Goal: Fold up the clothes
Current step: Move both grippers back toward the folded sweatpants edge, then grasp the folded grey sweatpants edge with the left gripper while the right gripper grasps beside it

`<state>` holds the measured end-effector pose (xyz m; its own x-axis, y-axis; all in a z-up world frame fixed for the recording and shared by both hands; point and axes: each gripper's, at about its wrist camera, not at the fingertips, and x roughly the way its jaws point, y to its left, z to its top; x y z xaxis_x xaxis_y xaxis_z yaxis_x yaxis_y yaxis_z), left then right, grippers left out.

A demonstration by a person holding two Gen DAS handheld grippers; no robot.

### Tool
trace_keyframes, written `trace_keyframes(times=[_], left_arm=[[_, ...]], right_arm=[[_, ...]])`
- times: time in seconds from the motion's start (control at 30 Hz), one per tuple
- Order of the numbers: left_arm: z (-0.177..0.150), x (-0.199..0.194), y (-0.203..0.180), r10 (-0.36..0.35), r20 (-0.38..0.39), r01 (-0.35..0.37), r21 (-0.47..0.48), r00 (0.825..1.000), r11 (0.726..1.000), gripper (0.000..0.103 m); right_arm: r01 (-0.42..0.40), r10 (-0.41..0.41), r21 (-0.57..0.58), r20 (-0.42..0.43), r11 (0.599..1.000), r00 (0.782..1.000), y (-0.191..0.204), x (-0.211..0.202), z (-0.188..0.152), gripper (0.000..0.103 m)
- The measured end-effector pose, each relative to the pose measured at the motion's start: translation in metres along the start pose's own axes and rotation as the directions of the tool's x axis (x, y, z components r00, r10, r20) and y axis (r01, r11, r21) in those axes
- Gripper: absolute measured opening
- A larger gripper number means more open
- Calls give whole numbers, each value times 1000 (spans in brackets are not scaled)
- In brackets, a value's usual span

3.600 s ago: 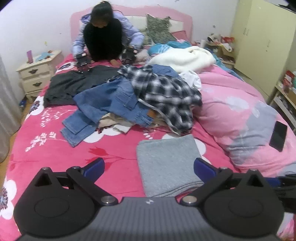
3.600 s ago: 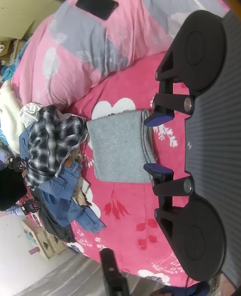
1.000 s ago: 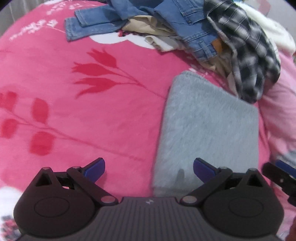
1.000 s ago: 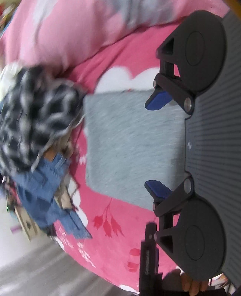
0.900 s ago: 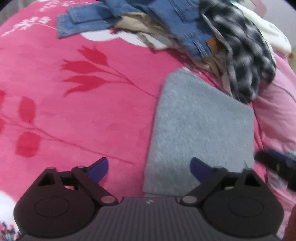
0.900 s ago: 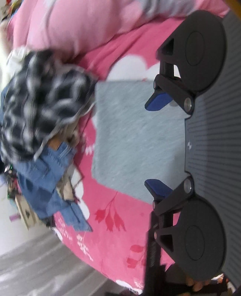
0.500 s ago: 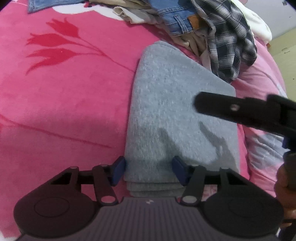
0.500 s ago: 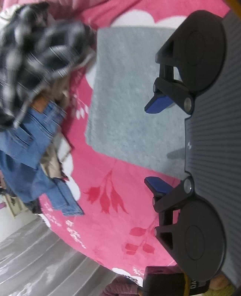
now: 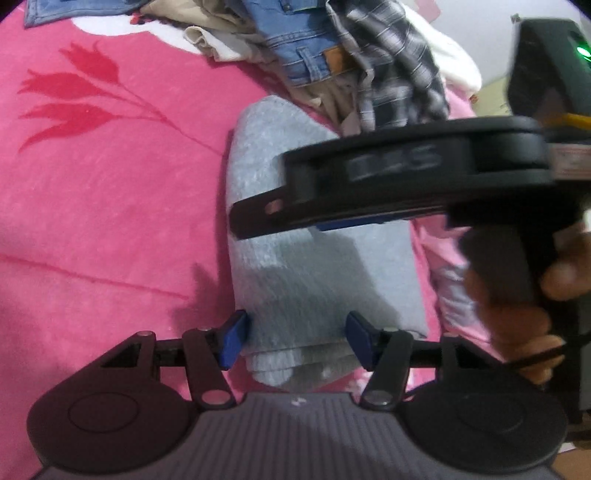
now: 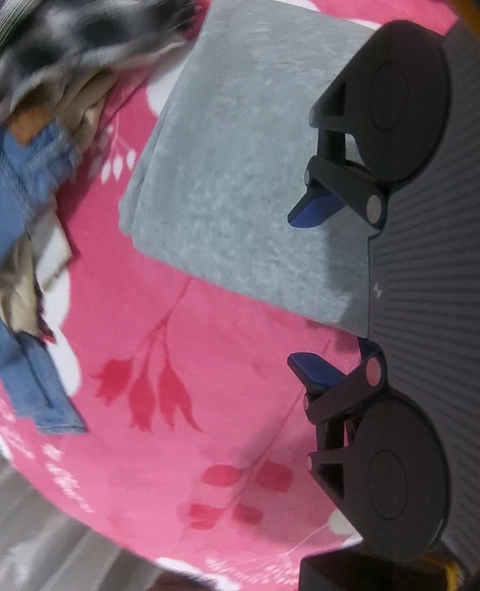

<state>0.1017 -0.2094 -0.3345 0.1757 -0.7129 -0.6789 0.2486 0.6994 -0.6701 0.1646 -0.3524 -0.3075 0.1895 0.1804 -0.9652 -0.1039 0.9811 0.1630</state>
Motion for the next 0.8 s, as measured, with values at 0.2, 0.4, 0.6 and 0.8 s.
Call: trace_keyframes(times=[0.2, 0.4, 0.6, 0.8], left_arm=[[-2, -1, 1, -19, 5, 19, 1, 1000, 1000, 58], [-2, 2, 3, -34, 6, 34, 17, 999, 999, 58], [-3, 6, 7, -50, 6, 50, 5, 999, 999, 59], [-5, 0, 14, -64, -5, 64, 2, 998, 998, 60]], right_arm=[[122, -135, -129, -101, 984, 986, 26, 26, 7, 75], [197, -242, -261, -151, 945, 959, 37, 46, 3, 76], [211, -285, -342, -183, 916, 941, 41, 57, -3, 77], [216, -310, -387, -199, 896, 930, 40, 63, -9, 75]])
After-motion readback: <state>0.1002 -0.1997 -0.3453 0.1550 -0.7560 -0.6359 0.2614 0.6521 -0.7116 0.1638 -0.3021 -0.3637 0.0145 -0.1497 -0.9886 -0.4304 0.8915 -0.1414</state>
